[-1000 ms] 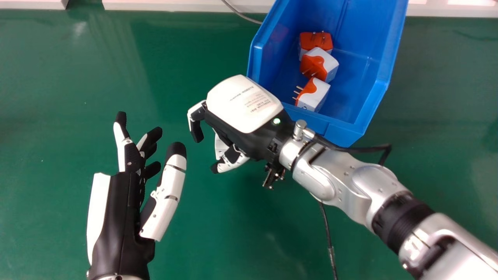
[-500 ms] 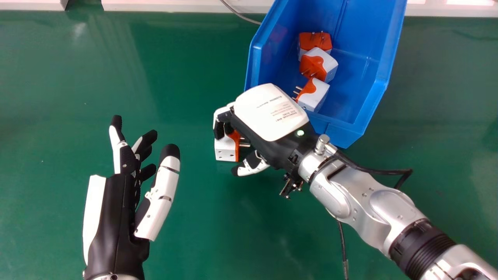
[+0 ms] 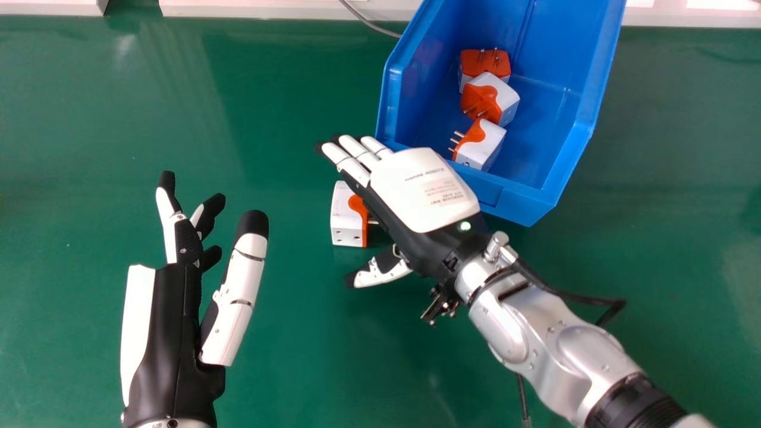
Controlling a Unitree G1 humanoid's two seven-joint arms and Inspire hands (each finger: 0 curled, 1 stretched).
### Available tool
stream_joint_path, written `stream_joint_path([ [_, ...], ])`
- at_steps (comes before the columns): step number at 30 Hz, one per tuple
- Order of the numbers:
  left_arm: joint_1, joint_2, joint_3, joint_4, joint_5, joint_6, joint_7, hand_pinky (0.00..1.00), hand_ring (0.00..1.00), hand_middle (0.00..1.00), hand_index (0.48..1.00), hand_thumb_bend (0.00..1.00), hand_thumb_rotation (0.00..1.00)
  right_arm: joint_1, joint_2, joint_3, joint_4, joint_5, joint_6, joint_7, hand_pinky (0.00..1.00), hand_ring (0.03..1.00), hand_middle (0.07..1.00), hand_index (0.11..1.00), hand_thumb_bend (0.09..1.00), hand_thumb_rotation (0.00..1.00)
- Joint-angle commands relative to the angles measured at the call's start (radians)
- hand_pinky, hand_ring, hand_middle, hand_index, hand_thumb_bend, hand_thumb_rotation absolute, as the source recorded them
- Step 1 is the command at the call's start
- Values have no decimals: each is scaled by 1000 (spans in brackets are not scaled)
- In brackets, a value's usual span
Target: Pick all objects and put in blue box
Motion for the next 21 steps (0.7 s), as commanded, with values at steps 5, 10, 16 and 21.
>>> stream_joint_path([
  [5, -15, 4, -1, 4, 16, -11, 0, 905, 956, 939, 939, 656, 998, 49, 35, -19, -61, 24, 69, 27, 845, 958, 997, 968, 584, 218],
  [10, -25, 4, -4, -1, 23, 6, -4, 905, 956, 939, 938, 654, 999, 8, 71, -15, 16, 29, 94, 44, 843, 951, 995, 962, 579, 201],
  [16, -34, -5, -19, -8, 37, 21, -3, 904, 955, 939, 937, 653, 1000, -96, 101, 24, 169, -5, 127, 63, 818, 930, 977, 930, 546, 157],
  [21, -40, -11, -22, 2, 32, 21, -1, 903, 953, 938, 937, 652, 1000, -190, 119, 66, 277, -24, 141, 82, 816, 923, 966, 917, 556, 184],
])
